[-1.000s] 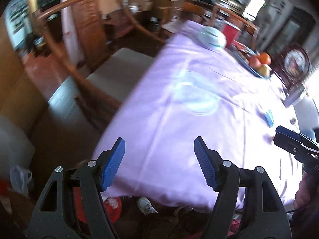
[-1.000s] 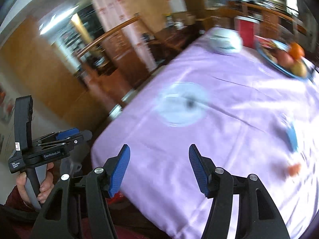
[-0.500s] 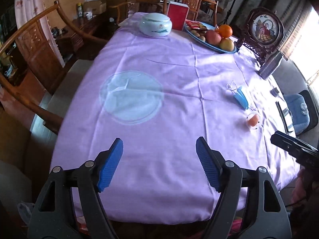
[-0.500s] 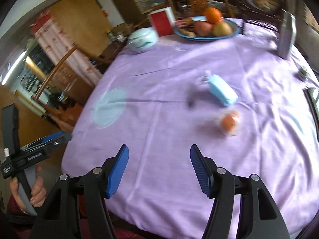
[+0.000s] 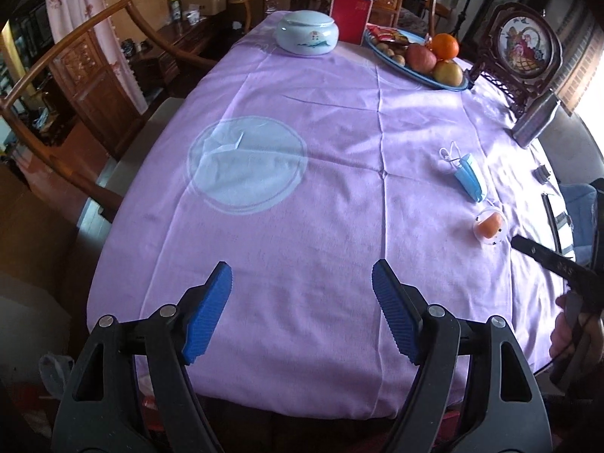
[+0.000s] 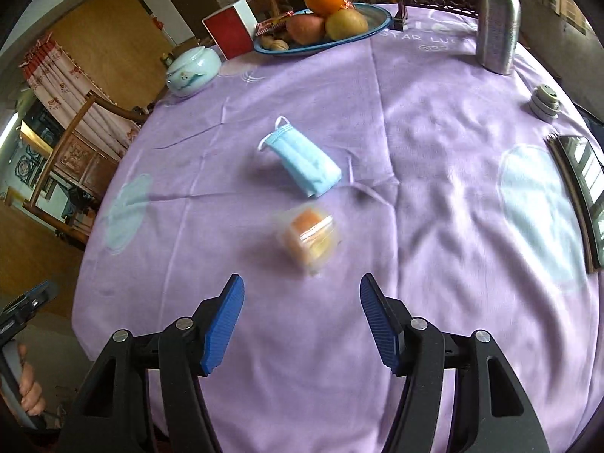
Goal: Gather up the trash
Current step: 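Bring both tools back over the table toward the mask and cake cup, then grasp the clear cake cup with the right tool while the left tool grasps the blue mask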
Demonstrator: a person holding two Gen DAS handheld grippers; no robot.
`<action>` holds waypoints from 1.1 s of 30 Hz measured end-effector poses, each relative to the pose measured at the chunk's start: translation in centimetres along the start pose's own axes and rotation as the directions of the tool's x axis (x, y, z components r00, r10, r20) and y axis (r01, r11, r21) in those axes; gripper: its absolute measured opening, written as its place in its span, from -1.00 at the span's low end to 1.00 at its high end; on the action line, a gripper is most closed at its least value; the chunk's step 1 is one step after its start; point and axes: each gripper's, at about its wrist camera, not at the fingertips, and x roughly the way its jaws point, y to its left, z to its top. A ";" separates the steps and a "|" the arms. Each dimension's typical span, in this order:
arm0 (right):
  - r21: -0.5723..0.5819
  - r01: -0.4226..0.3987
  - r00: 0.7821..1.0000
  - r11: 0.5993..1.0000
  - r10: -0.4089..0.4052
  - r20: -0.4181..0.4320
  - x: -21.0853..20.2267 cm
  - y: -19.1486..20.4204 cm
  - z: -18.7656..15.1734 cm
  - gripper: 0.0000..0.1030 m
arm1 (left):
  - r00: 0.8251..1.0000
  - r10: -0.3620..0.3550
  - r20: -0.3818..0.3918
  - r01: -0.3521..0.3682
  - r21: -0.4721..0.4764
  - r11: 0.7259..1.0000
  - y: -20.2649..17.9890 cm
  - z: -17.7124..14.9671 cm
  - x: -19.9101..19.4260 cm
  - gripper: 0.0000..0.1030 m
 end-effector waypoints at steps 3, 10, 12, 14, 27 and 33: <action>-0.030 0.002 1.000 1.000 -0.003 -0.018 1.6 0.0 1.0 0.23 | 1.000 0.030 -0.005 -0.030 -0.023 0.999 0.1 -0.4 -0.4 0.45; -0.089 -0.019 0.999 0.996 0.016 -0.035 4.2 0.9 2.2 -0.16 | 0.997 0.066 -0.026 -0.068 -0.075 0.995 0.3 -0.7 -0.8 0.45; -0.110 -0.029 0.999 0.994 0.026 -0.031 4.1 1.2 2.1 -0.19 | 0.998 0.060 -0.033 -0.062 -0.072 0.995 -0.2 -0.4 -0.6 0.45; -0.118 -0.028 1.000 0.993 0.027 -0.008 3.3 1.2 1.9 -0.20 | 0.998 0.045 -0.038 -0.047 -0.058 0.997 -1.0 0.3 -0.2 0.45; 0.069 0.122 0.989 0.990 -0.128 0.080 -6.1 -8.7 -0.9 -0.19 | 0.967 -0.213 -0.140 0.233 0.151 0.961 -17.4 7.1 9.1 0.45; 0.115 0.161 0.981 0.980 -0.172 0.094 -8.8 -11.4 -2.3 -0.19 | 0.954 -0.236 -0.185 0.272 0.198 0.942 -24.8 8.2 14.2 0.41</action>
